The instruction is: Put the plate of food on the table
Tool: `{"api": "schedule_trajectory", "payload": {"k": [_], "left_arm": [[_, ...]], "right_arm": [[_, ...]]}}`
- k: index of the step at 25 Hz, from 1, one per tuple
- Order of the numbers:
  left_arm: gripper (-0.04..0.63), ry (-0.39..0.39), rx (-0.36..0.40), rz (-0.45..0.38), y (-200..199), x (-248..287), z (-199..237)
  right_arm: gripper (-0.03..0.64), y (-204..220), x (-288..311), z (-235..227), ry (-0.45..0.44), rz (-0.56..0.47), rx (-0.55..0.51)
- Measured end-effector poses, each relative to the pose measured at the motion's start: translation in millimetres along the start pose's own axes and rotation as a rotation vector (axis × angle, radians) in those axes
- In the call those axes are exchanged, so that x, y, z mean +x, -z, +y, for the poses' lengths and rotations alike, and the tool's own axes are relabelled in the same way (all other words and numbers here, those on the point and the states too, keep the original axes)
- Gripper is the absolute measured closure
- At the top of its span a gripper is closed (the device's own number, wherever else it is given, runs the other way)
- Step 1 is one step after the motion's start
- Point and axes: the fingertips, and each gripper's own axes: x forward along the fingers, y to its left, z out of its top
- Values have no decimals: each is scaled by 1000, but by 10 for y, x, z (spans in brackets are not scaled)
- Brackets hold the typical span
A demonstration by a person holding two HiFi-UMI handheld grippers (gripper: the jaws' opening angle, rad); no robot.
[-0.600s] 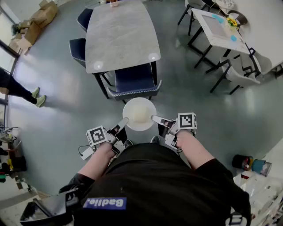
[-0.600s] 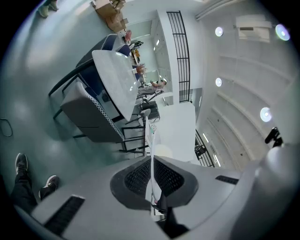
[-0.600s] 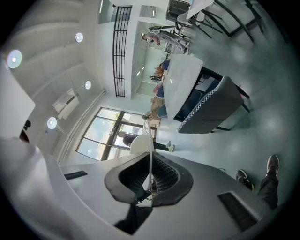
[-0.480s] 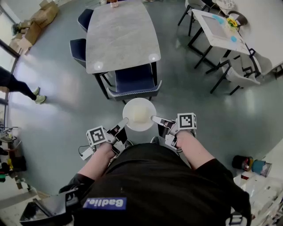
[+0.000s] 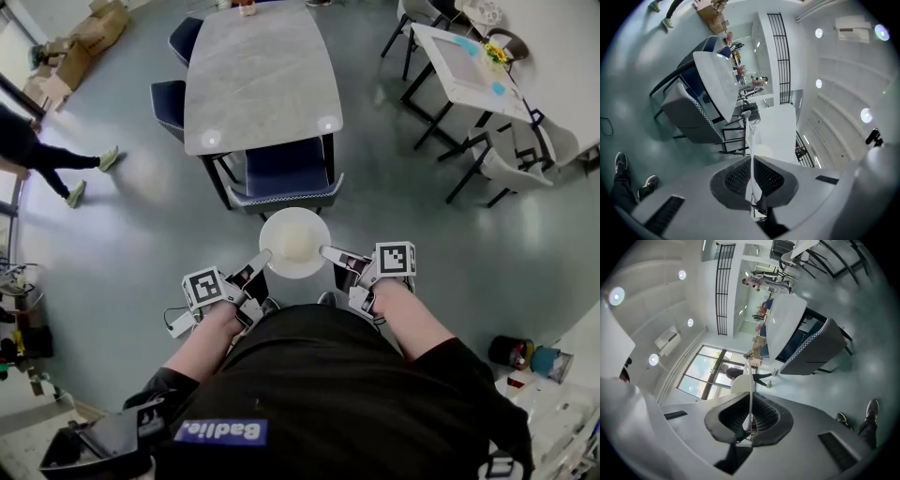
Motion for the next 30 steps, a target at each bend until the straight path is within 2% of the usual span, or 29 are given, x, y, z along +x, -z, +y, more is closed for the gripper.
{"api": "schedule_trajectory", "payload": {"k": [4, 7, 15, 21, 27, 30], "left_arm": [[577, -8, 4, -11, 8, -10, -30], [577, -11, 0, -29, 32, 21, -65], [576, -35, 0, -81, 129, 232, -17], [576, -39, -12, -104, 165, 349, 28], [577, -46, -11, -109, -8, 443, 64], [577, -38, -14, -102, -294, 527, 125]], "right_arm": [[595, 9, 5, 37, -26, 1, 41], [595, -28, -41, -6, -10, 21, 18], [595, -165, -178, -197, -7, 59, 49], [595, -239, -196, -247, -41, 83, 80], [595, -418, -102, -326, -4, 87, 51], [595, -626, 95, -368, 16, 79, 48]]}}
